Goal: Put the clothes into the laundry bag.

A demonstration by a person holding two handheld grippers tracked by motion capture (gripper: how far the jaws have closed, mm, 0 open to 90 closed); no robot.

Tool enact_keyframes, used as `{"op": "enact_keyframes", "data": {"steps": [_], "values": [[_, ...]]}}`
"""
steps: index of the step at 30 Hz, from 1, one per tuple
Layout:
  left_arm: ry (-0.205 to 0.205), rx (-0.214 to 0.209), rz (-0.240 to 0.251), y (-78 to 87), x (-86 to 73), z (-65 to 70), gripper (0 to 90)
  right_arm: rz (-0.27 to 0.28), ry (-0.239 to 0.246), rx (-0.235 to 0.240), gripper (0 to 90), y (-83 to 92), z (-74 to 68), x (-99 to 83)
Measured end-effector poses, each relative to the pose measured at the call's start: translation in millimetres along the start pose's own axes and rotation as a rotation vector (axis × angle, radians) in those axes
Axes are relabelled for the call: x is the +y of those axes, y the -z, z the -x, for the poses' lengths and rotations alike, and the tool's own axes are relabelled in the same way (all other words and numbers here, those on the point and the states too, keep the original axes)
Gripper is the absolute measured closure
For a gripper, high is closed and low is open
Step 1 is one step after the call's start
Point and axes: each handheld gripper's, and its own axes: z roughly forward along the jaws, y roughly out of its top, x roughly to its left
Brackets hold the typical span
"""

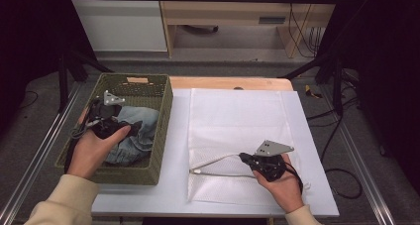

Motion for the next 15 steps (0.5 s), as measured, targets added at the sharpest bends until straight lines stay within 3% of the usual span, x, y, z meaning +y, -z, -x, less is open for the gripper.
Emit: {"op": "enact_keyframes", "data": {"steps": [5, 11, 15], "values": [[-0.085, -0.012, -0.025, -10.6, -3.5, -13.1, 7.5, 0.002, -0.003, 0.003, 89.2, 0.1, 0.4, 0.0], [-0.158, -0.024, -0.045, -17.9, -6.3, -25.5, 7.6, 0.007, -0.005, 0.005, 89.2, 0.7, 1.1, -0.1], [-0.183, -0.029, -0.048, -21.6, -7.2, -32.0, 7.8, 0.007, -0.005, 0.004, 89.1, 0.5, 1.5, -0.2]]}}
